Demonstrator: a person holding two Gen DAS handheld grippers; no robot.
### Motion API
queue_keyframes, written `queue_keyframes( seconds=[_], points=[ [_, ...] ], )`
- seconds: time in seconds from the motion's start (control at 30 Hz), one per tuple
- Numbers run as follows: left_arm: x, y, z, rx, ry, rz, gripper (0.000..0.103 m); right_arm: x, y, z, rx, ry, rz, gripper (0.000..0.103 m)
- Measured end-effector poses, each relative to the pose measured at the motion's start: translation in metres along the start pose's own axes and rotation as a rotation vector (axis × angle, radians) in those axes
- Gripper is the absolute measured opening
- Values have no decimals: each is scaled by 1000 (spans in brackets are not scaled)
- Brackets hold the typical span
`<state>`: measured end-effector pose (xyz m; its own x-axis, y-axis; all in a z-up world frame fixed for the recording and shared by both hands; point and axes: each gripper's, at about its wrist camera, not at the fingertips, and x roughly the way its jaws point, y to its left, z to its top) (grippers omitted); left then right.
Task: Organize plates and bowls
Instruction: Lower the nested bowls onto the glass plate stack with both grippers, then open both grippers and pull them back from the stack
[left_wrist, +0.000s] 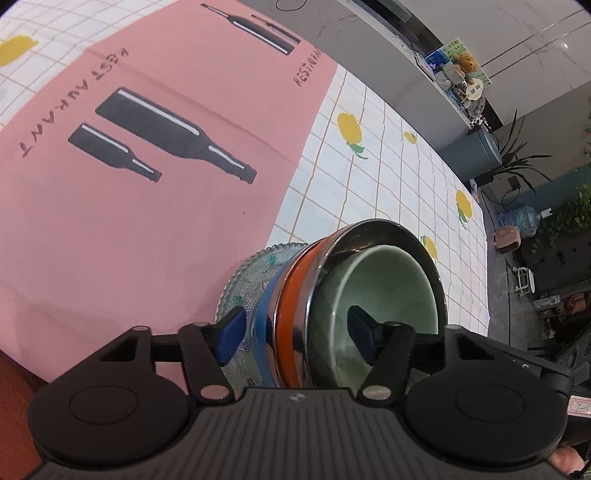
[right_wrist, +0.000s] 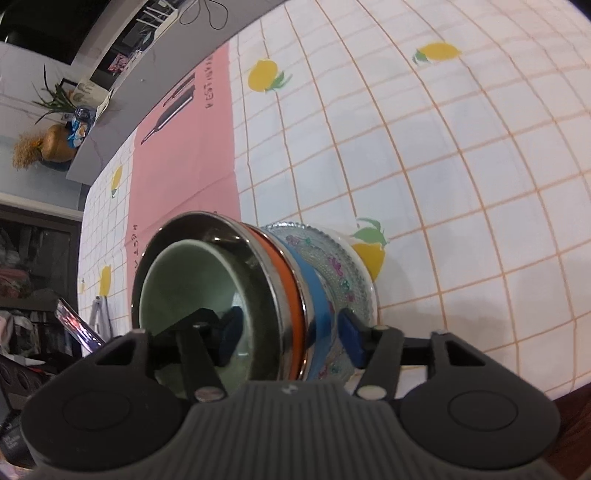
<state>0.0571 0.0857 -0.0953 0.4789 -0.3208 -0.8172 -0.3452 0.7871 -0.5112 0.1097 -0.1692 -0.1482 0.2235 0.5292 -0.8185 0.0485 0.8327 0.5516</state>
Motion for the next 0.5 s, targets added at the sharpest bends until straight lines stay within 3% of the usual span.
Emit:
queue_keyframes(
  seconds=[0.23, 0.5],
  points=[
    [-21, -10, 0, 84, -55, 48, 79, -21, 10, 0, -98, -69, -43, 65],
    [-75, -44, -7, 319, -271, 79, 79, -70, 34, -9, -322, -248, -141, 71]
  ],
)
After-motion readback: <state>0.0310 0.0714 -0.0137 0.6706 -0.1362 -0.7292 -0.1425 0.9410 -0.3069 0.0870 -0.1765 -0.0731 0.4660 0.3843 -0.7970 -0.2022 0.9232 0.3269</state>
